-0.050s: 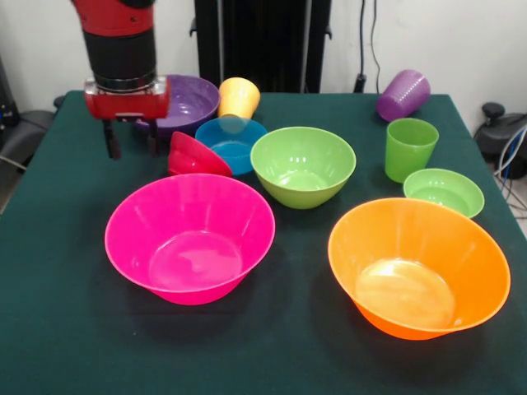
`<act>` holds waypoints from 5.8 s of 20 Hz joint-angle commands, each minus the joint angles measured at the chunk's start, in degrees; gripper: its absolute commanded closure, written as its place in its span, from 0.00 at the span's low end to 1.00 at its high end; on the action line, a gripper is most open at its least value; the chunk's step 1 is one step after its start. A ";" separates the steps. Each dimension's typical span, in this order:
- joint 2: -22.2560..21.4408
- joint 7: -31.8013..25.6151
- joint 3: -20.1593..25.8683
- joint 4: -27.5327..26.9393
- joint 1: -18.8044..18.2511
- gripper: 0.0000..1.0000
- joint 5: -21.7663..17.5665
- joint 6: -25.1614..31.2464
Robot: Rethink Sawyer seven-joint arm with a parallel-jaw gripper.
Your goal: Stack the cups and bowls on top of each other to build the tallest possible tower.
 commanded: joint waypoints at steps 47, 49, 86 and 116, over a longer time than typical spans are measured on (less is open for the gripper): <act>1.74 1.22 -2.10 -2.31 0.87 0.00 -2.43 10.58; 3.03 4.98 -4.45 -3.58 2.02 0.00 0.10 11.30; 6.93 3.04 -5.77 -10.59 -0.09 0.00 15.49 8.16; -1.74 -44.46 9.85 -3.24 -12.11 0.00 -1.13 17.16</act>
